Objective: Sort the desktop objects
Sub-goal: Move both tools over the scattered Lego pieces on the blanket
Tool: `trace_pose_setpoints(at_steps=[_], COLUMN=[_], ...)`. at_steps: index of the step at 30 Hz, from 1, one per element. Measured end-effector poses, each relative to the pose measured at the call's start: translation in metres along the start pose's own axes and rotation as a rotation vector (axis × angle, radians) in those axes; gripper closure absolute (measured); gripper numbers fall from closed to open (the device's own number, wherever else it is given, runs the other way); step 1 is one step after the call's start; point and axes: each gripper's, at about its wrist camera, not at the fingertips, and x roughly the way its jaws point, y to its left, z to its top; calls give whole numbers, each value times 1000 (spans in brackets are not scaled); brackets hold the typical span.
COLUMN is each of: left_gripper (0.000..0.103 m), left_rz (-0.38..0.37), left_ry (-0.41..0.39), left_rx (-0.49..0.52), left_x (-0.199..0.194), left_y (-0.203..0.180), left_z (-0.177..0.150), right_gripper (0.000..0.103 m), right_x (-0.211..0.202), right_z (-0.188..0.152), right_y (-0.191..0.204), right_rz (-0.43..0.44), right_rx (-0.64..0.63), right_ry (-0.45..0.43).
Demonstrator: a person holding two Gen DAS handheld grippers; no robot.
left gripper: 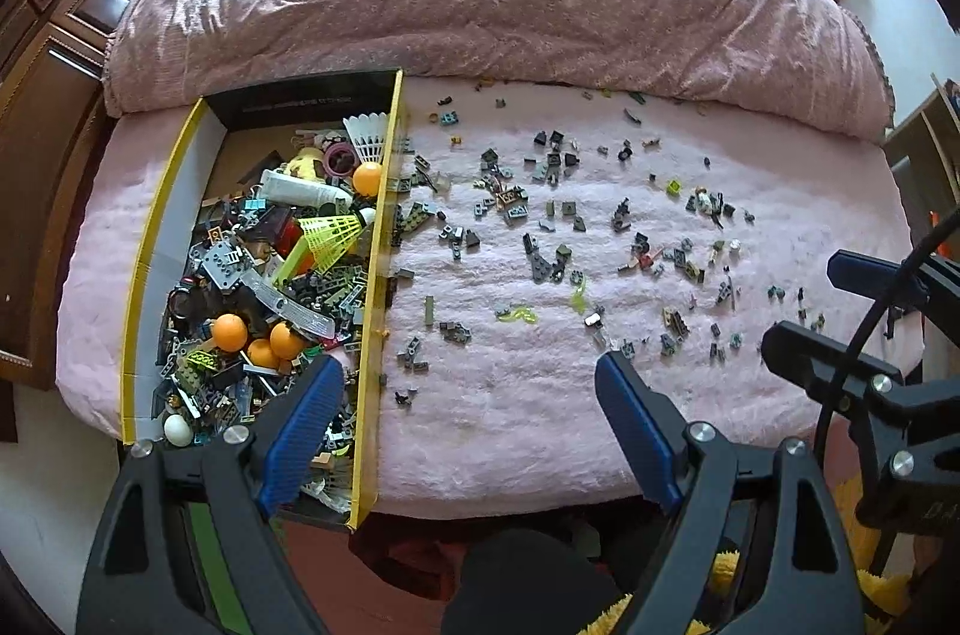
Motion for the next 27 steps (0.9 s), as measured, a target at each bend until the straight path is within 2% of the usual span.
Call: trace_pose_setpoints(at_steps=[6,9,14,27], left_gripper=[16,16,16,16], left_rz=[5,-35,-39,-28], left_ry=[11,48,65,150], left_rx=[45,44,43,46], left_x=[10,18,23,45], left_y=[-4,-7,-14,-40], left_z=[0,-2,-3,4], right_gripper=[23,23,23,17], right_x=[5,7,11,25], right_z=[-12,-21,-32,-56], right_y=[-14,-25,-50,-100], right_rz=[-25,-39,-36,109], right_rx=[94,148,247,377], right_ry=[4,6,14,-53])
